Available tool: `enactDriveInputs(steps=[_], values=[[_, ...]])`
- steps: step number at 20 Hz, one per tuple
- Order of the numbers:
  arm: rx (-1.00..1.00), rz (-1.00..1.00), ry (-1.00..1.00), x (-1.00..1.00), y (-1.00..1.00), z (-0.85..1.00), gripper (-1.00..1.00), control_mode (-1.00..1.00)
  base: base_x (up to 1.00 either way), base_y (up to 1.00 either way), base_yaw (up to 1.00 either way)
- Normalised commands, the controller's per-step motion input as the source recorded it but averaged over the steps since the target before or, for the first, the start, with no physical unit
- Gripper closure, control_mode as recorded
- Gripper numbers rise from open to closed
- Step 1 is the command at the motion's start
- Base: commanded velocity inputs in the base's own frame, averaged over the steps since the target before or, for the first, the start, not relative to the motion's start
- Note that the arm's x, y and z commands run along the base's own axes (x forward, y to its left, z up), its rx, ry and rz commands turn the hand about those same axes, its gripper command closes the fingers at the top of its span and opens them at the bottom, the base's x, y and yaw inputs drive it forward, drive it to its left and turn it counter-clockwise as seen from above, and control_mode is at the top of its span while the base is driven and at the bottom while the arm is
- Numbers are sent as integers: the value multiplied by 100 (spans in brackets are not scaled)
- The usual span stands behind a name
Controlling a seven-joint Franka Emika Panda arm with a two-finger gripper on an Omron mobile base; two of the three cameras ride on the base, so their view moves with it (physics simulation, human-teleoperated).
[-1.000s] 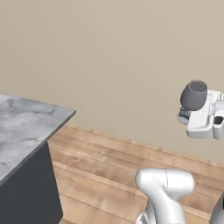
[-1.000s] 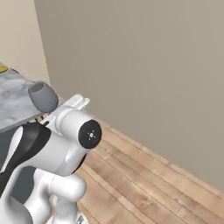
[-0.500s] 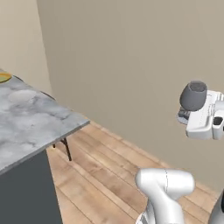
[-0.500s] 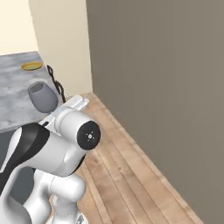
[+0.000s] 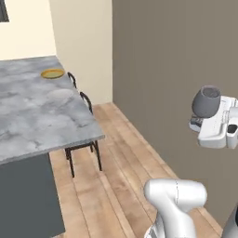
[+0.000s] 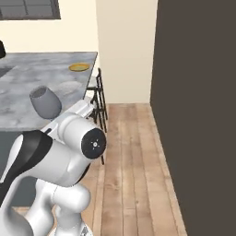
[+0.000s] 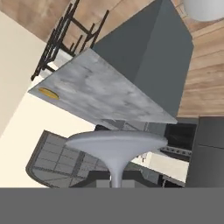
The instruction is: Retrieve the wine glasses from the counter and place one next to each plate.
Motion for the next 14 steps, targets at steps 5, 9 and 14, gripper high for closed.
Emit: enactDriveInputs(steps=[5, 9, 14], values=[[0, 0, 0, 0, 0, 0, 100, 100, 68, -72, 70], [0, 0, 0, 0, 0, 0, 100, 100, 64, -77, 69], [0, 0, 0, 0, 0, 0, 100, 100, 56, -85, 66]])
